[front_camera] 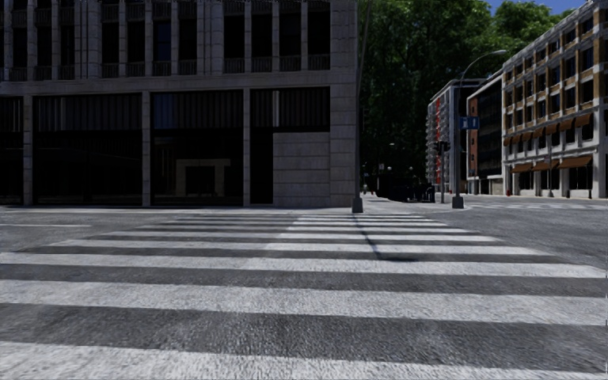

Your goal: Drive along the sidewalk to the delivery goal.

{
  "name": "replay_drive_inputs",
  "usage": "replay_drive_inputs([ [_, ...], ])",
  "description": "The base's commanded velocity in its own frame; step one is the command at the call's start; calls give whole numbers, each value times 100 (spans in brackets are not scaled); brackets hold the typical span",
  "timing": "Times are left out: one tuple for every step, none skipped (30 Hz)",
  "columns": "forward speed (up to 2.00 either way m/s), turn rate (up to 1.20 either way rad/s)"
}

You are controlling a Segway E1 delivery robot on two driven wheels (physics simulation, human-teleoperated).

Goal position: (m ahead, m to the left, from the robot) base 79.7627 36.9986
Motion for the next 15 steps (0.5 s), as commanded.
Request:
replay_drive_inputs([
  [200, 47],
  [200, 47],
  [200, 47],
  [200, 47],
  [200, 48],
  [200, 48],
  [200, 48],
  [200, 48],
  [200, 48],
  [200, 48],
  [200, 48],
  [200, 48],
  [200, 48],
  [200, 44],
  [200, 0],
])
